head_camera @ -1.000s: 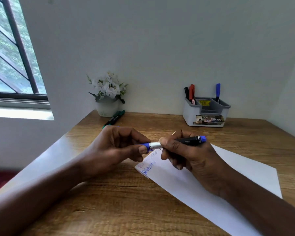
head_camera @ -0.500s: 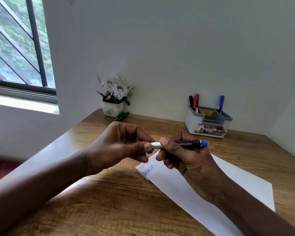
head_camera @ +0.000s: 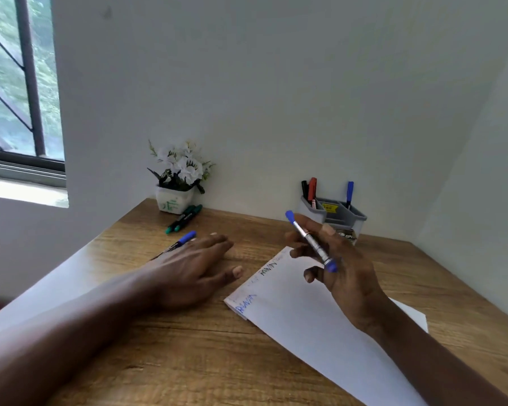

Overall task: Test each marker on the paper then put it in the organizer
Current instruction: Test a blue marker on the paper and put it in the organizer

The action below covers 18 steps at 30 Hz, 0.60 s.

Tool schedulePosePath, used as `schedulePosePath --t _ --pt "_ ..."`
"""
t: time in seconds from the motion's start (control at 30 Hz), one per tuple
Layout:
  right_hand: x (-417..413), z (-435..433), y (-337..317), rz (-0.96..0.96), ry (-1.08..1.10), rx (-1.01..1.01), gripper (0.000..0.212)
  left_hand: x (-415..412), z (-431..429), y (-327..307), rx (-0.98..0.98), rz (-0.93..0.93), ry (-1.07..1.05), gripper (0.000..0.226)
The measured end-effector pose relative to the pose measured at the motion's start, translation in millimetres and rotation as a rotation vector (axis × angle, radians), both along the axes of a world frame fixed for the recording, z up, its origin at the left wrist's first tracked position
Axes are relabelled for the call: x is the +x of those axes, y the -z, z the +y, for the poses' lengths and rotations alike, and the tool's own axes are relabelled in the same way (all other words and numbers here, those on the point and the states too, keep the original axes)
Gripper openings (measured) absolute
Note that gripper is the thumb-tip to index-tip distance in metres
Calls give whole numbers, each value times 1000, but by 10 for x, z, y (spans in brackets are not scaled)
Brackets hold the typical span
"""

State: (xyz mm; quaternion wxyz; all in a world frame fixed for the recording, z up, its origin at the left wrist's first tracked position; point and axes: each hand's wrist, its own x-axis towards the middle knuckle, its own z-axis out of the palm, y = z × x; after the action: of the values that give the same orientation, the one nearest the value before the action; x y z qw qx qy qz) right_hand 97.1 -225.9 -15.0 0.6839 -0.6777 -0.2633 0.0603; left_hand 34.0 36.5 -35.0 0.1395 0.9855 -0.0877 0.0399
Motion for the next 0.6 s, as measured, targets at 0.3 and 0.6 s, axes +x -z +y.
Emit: schedulePosePath --t 0.3,0.6 --pt "315 35 -75 -116 420 1 25 59 46 1 24 111 -12 95" --pt "1391 -298 -907 -489 949 -224 73 127 84 39 17 91 6 94"
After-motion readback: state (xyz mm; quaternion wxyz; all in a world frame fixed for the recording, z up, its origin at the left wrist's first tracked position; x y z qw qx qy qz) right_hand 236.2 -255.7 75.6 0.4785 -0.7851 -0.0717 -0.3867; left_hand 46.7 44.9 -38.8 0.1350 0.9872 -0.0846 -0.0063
